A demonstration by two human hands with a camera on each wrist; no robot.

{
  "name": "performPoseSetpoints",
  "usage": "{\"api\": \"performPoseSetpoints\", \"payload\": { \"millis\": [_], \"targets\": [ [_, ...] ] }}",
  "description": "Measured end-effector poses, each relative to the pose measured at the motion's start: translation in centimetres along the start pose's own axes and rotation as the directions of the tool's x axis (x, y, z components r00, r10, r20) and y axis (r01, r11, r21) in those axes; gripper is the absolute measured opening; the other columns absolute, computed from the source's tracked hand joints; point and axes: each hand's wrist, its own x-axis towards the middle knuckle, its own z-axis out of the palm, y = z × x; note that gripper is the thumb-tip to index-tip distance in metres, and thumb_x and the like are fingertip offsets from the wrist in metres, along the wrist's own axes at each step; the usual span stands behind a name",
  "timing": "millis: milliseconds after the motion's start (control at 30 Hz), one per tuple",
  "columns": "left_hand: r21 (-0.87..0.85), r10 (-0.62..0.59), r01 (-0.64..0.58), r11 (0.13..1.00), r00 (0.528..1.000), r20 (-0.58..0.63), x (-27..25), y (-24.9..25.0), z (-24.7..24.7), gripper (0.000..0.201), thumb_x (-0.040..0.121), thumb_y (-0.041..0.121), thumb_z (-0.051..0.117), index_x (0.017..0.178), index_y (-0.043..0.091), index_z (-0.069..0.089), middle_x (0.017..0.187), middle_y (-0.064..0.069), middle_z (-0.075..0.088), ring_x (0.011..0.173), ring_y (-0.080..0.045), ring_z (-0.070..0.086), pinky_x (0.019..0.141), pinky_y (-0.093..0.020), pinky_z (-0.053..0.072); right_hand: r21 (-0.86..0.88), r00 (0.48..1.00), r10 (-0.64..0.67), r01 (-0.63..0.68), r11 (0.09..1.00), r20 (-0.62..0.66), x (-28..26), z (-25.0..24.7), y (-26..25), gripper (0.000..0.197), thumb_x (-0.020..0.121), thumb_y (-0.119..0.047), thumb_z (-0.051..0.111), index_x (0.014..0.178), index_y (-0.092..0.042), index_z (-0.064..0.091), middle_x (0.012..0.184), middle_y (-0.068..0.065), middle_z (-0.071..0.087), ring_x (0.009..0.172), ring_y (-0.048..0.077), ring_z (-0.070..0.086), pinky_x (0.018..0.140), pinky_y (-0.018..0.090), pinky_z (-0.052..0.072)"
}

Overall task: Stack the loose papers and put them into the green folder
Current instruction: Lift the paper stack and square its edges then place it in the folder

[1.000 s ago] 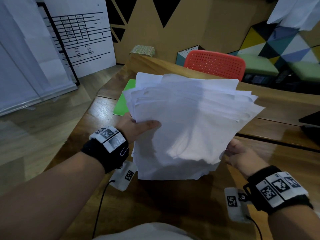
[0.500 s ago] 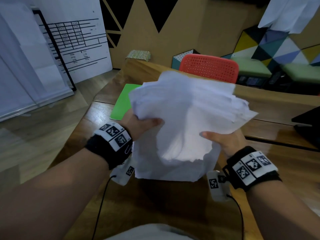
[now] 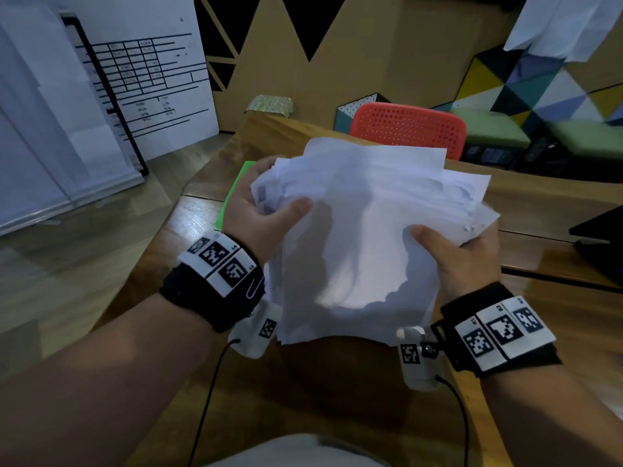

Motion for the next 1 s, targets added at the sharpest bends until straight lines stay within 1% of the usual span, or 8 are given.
{"api": "performPoseSetpoints", "payload": {
  "millis": [133, 200, 300, 500, 633, 733, 867, 1000],
  "targets": [
    [-0.056, 0.136, -0.135, 0.989, 0.99, 0.022, 1.0, 1.9, 0.1, 0.053, 0.062, 0.03, 0.075, 0.111, 0.036, 0.052, 0.105, 0.003, 0.064, 0.099, -0.008, 0.063, 0.085, -0.026, 0.054, 0.034, 0.988, 0.032, -0.037, 0.999, 0.154, 0.3, -1.0, -0.4, 0.1, 0.046, -0.024, 0.091, 0.129, 0.002, 0.043, 0.123, 0.02, 0.061, 0.112, 0.033, 0.061, 0.091, 0.046, 0.053],
    [0.006, 0.164, -0.164, 0.986, 0.986, 0.017, 1.6, 2.1, 0.5, 0.038, 0.068, 0.03, 0.075, 0.1, 0.042, 0.058, 0.097, 0.01, 0.065, 0.097, -0.007, 0.063, 0.087, -0.028, 0.053, 0.042, 0.976, 0.049, -0.059, 0.997, 0.212, 0.3, -1.1, -0.7, 0.096, 0.041, -0.033, 0.091, 0.123, -0.003, 0.051, 0.114, 0.012, 0.068, 0.108, 0.03, 0.064, 0.089, 0.042, 0.054],
    [0.046, 0.164, -0.165, 0.985, 0.986, 0.014, 2.2, 2.3, 1.4, 0.016, 0.07, 0.026, 0.076, 0.081, 0.03, 0.065, 0.076, 0.015, 0.061, 0.071, 0.005, 0.057, 0.07, -0.011, 0.048, 0.042, 0.962, 0.06, -0.074, 0.996, 0.266, 0.1, -1.0, -0.8, 0.081, 0.037, -0.039, 0.09, 0.11, -0.016, 0.062, 0.103, 0.001, 0.073, 0.102, 0.024, 0.067, 0.087, 0.039, 0.055],
    [-0.177, 0.039, -0.062, 0.982, 0.991, -0.13, 2.7, 1.9, 1.7, 0.017, 0.068, 0.015, 0.061, 0.057, 0.023, 0.051, 0.048, 0.011, 0.043, 0.045, -0.008, 0.036, 0.045, -0.021, 0.031, 0.111, 0.982, 0.078, -0.098, 0.989, 0.172, 0.1, -0.9, -0.1, 0.091, 0.039, -0.034, 0.091, 0.118, -0.006, 0.058, 0.114, 0.016, 0.067, 0.108, 0.037, 0.063, 0.093, 0.055, 0.049],
    [-0.318, -0.045, 0.022, 0.948, 0.997, -0.066, 2.7, 1.5, 1.1, 0.014, 0.063, 0.022, 0.063, 0.072, 0.022, 0.053, 0.065, 0.001, 0.05, 0.058, -0.018, 0.045, 0.055, -0.033, 0.036, 0.132, 0.99, 0.136, -0.139, 0.981, 0.033, -0.1, -0.4, 0.4, 0.068, 0.039, -0.032, 0.087, 0.101, -0.009, 0.068, 0.101, 0.008, 0.074, 0.096, 0.03, 0.069, 0.088, 0.049, 0.054],
    [-0.132, -0.052, 0.062, 0.989, 0.995, 0.08, 1.8, -0.3, 0.6, 0.067, 0.052, 0.04, 0.078, 0.108, 0.01, 0.059, 0.092, -0.001, 0.066, 0.077, -0.008, 0.067, 0.069, -0.02, 0.052, 0.167, 0.991, 0.135, -0.13, 0.977, -0.021, -0.2, 0.1, 0.2, 0.034, 0.063, -0.009, 0.077, 0.095, -0.012, 0.068, 0.085, -0.002, 0.076, 0.085, 0.021, 0.072, 0.083, 0.042, 0.055],
    [0.161, -0.111, 0.103, 0.982, 0.993, 0.044, 1.6, -1.2, 0.5, 0.028, 0.059, 0.042, 0.081, 0.079, 0.033, 0.063, 0.081, 0.014, 0.066, 0.072, 0.005, 0.063, 0.068, -0.016, 0.054, 0.191, 0.994, 0.096, -0.086, 0.978, -0.046, -0.8, 0.6, -0.3, 0.039, 0.061, -0.015, 0.076, 0.099, -0.012, 0.066, 0.088, -0.001, 0.075, 0.092, 0.024, 0.07, 0.087, 0.044, 0.055],
    [-0.049, -0.069, 0.072, 0.996, 0.996, 0.056, 1.7, -0.9, 0.6, 0.053, 0.06, 0.027, 0.082, 0.107, 0.011, 0.063, 0.093, 0.003, 0.07, 0.079, -0.006, 0.069, 0.068, -0.015, 0.055, 0.107, 0.998, -0.047, 0.051, 0.993, -0.04, -1.1, 1.0, -1.3, 0.049, 0.069, -0.009, 0.076, 0.113, -0.011, 0.055, 0.107, 0.011, 0.065, 0.104, 0.03, 0.063, 0.093, 0.054, 0.05]
  ]
}}
